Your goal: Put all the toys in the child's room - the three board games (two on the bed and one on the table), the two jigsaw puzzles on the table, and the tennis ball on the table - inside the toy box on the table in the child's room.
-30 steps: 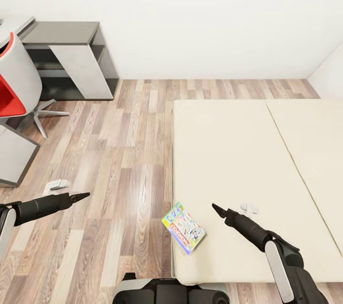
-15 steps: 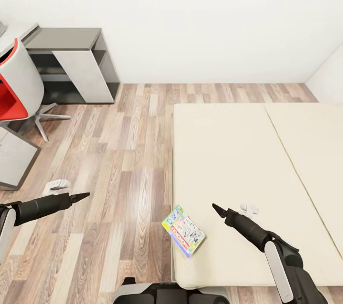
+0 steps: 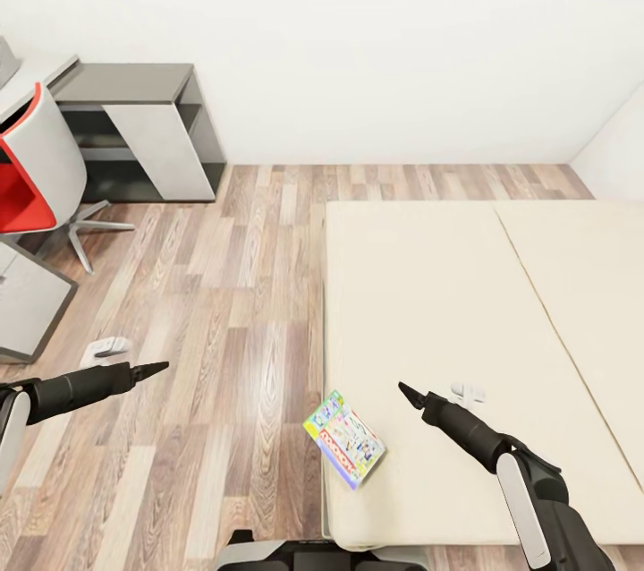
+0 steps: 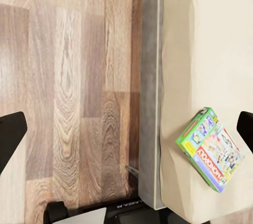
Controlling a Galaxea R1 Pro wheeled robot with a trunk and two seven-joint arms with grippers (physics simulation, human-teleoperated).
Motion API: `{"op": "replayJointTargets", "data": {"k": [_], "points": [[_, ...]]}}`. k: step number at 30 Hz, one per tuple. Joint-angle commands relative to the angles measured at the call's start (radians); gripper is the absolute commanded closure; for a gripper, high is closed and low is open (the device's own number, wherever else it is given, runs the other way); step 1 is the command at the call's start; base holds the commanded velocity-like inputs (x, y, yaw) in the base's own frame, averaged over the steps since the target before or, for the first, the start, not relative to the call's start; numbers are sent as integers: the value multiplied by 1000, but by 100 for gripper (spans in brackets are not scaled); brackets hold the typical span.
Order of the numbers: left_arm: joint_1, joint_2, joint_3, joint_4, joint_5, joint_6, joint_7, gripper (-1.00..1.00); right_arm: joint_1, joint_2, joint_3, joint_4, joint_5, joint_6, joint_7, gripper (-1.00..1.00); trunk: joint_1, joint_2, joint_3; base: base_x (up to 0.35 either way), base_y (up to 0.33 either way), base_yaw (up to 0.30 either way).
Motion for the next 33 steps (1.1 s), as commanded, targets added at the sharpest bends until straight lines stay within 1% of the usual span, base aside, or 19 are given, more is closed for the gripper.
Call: {"op": "replayJointTargets", "data": {"k": [1, 20, 22, 27, 30, 33], "points": [[-1, 0, 1, 0, 7, 8, 1, -100, -1, 0, -2, 1, -7, 8, 1, -100, 1, -2, 0, 0, 0, 0], [-1, 0, 0, 0, 7, 8, 2, -100, -6, 0, -2, 42, -6, 5, -1, -100, 1, -2, 32, 0, 0, 0], [-1, -1, -3, 1, 7, 8, 2, -100, -6, -1, -3, 45, -6, 5, -7, -100, 1, -2, 35, 0, 0, 0], [-1, -5, -26, 9, 6, 7, 3, -100, -7, -1, -3, 67, -5, -2, -52, -100, 1, -2, 43, 0, 0, 0], [-1, -7, -34, 11, 6, 7, 13, -100, -14, -1, -2, 77, -6, -22, -85, -100, 1, -2, 48, 0, 0, 0], [-1, -10, -38, 12, 7, 7, 29, -100, -23, -1, -1, 99, -7, -30, -103, -100, 1, -2, 53, 0, 0, 0]]}}
